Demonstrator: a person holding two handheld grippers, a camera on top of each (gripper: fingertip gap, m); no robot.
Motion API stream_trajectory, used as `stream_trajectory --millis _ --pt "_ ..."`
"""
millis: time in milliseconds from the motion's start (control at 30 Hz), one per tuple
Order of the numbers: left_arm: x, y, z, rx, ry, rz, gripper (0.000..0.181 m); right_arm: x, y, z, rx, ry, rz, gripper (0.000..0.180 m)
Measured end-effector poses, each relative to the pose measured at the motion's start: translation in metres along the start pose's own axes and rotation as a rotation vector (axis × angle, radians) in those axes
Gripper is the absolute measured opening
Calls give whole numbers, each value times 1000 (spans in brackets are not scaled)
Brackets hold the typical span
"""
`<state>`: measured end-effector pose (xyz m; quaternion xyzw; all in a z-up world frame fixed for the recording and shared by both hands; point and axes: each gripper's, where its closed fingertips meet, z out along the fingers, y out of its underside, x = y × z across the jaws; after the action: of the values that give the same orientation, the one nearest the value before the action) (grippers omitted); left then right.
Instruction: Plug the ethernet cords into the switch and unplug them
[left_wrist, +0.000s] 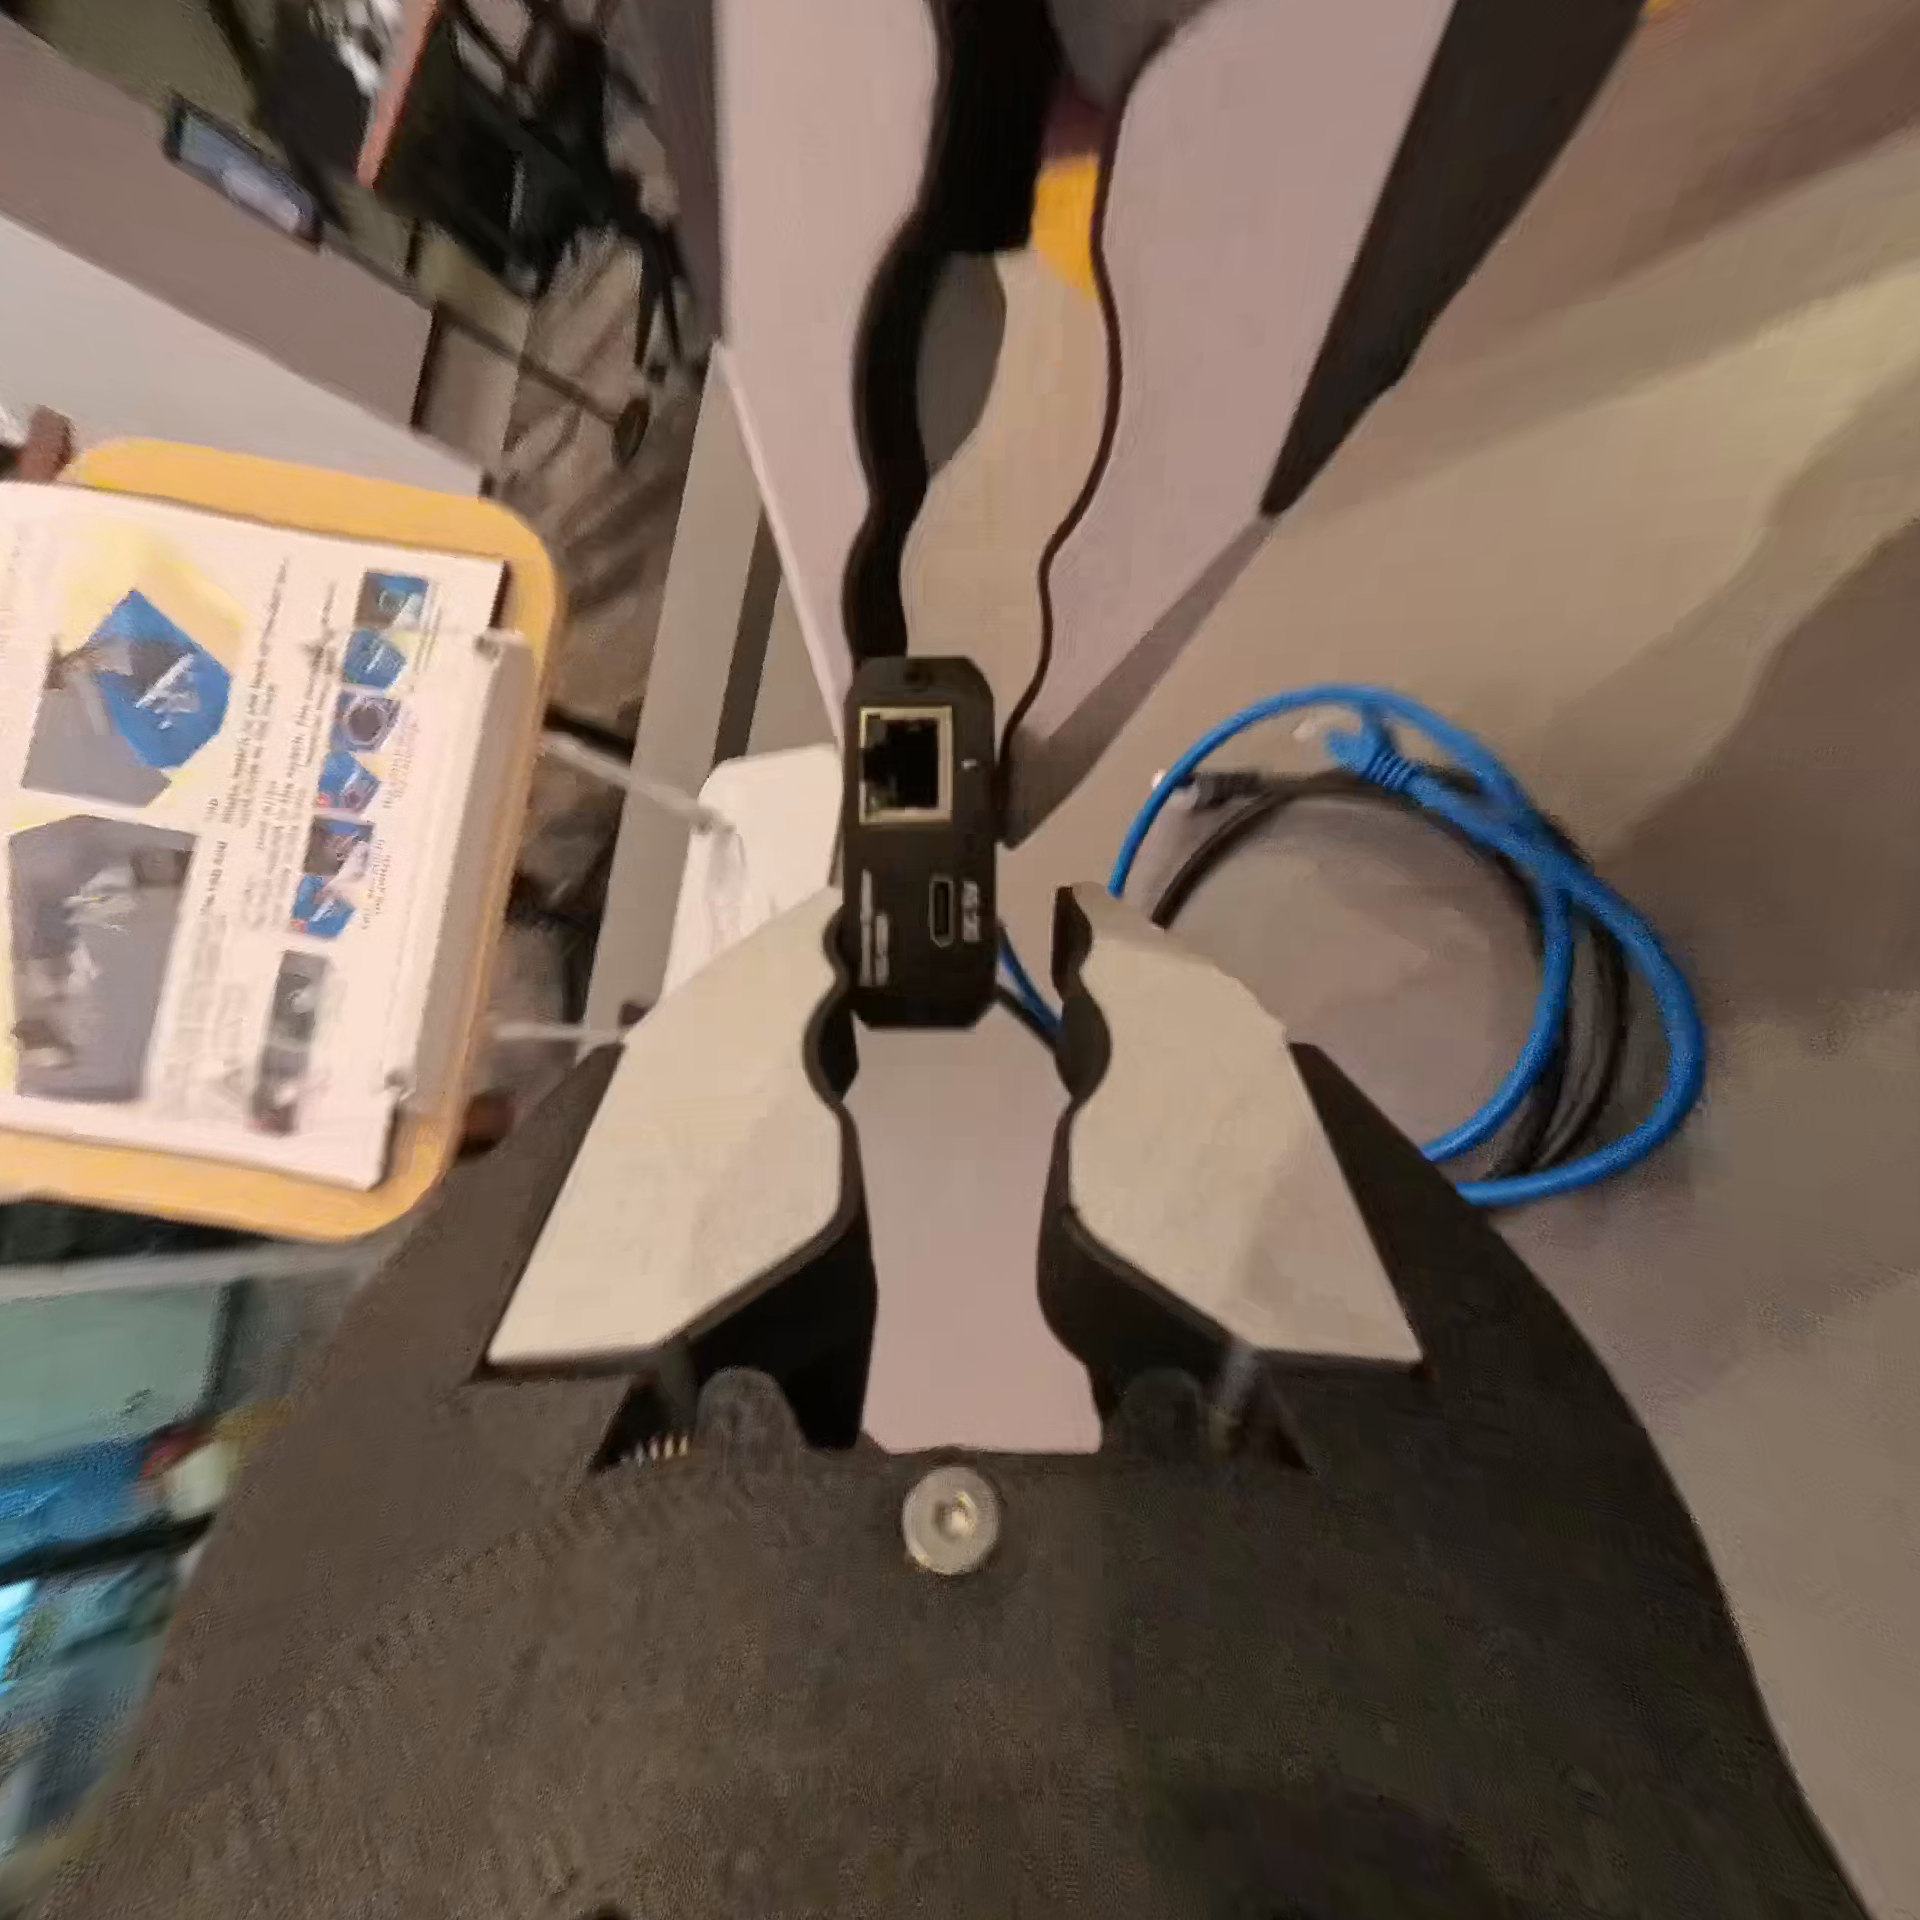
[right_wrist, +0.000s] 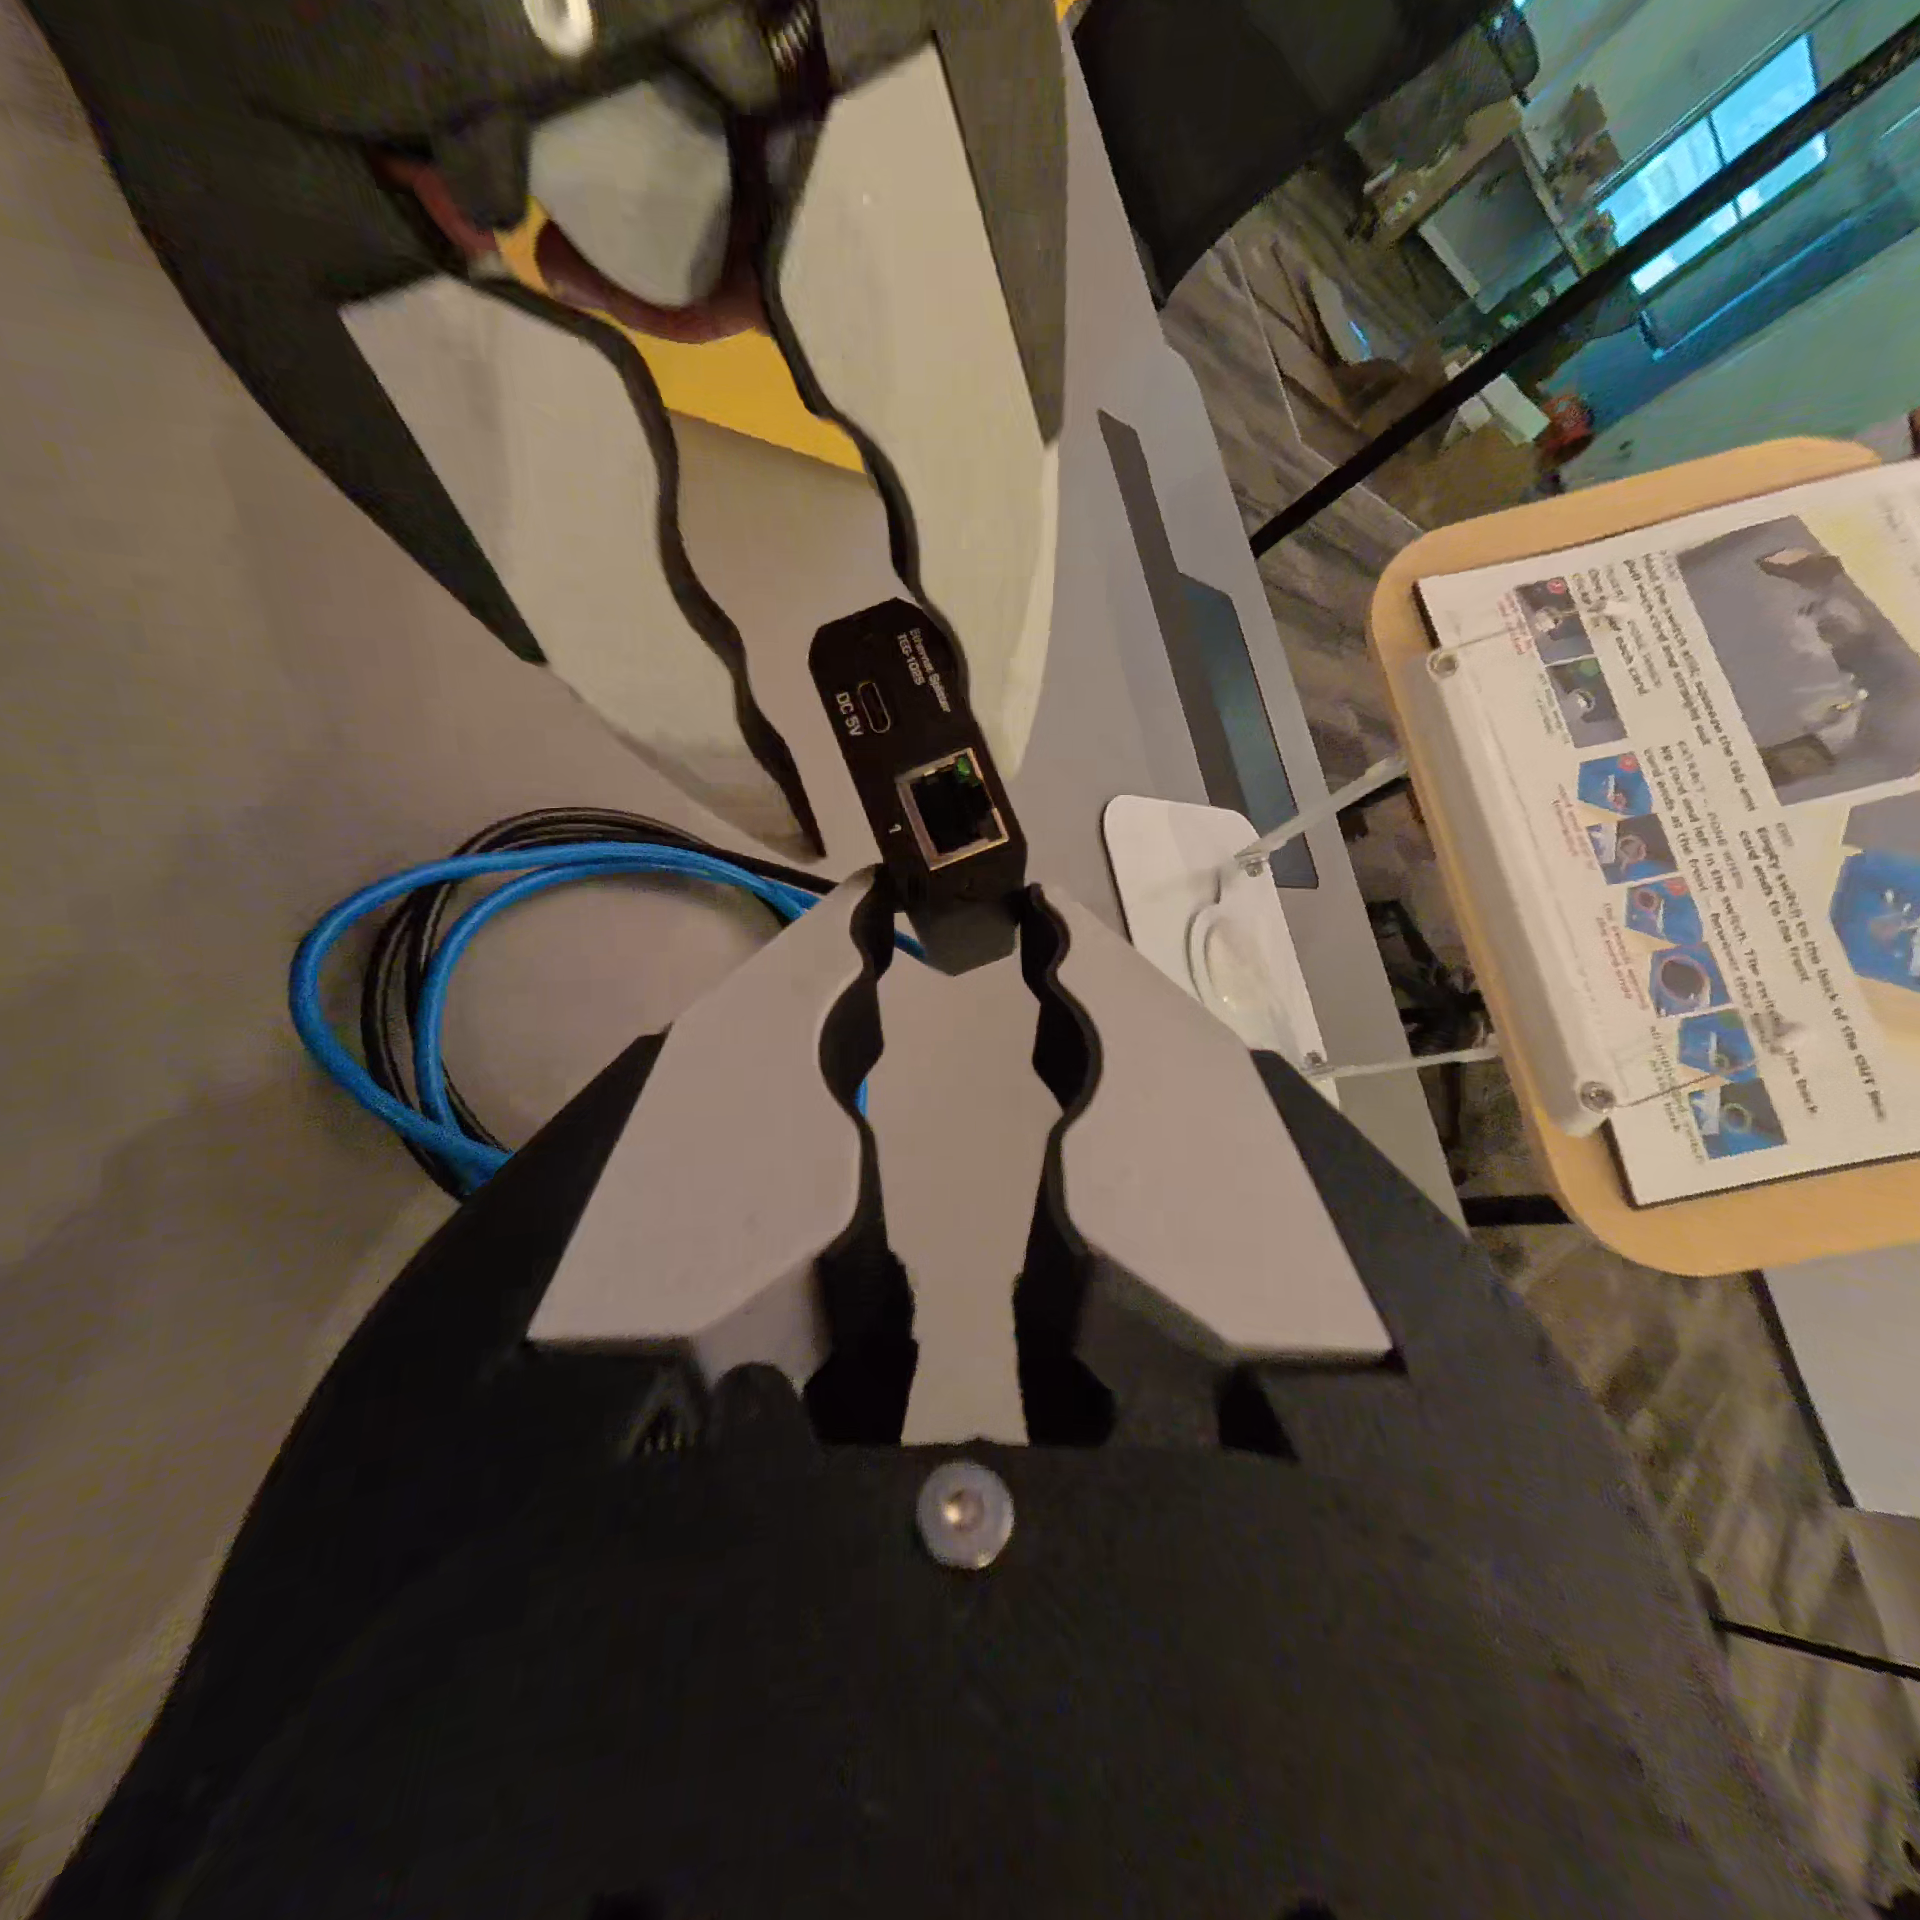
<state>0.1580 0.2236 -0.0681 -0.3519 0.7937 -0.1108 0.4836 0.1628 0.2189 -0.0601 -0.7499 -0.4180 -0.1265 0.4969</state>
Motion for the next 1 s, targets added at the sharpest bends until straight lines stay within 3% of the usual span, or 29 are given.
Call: stream_trajectory --millis 67,200,267,333,500,633,733,833,900,1000 --pt "2 6 0 -74 -25 55 25 -6 1 2 -52 4 -69 23" --pt "6 0 -11 25 28 56 24 -13 -8 -6 38 -94 -24 23" --pt "7 -9 -22 109 41 105 24 -18 -18 -17 175 -245 95 32" --pt "8 -16 -32 172 51 159 24 -20 -22 -26 284 -396 194 52" --pt "22 -39 -52 288 132 237 24 -44 -31 -30 385 -763 242 79" --pt "42 -53 -65 323 209 298 24 -82 -42 -48 413 -1154 172 83" --pt "53 -55 -70 328 265 330 24 -102 -43 -61 385 -1346 92 68" --pt "57 -51 -71 320 275 354 24 -109 -40 -57 333 -1361 62 71" --pt "55 -51 -70 325 255 359 24 -117 -34 -49 266 -1325 37 91" --pt "55 -53 -72 338 264 373 24 -124 -33 -54 262 -1381 -1 71"
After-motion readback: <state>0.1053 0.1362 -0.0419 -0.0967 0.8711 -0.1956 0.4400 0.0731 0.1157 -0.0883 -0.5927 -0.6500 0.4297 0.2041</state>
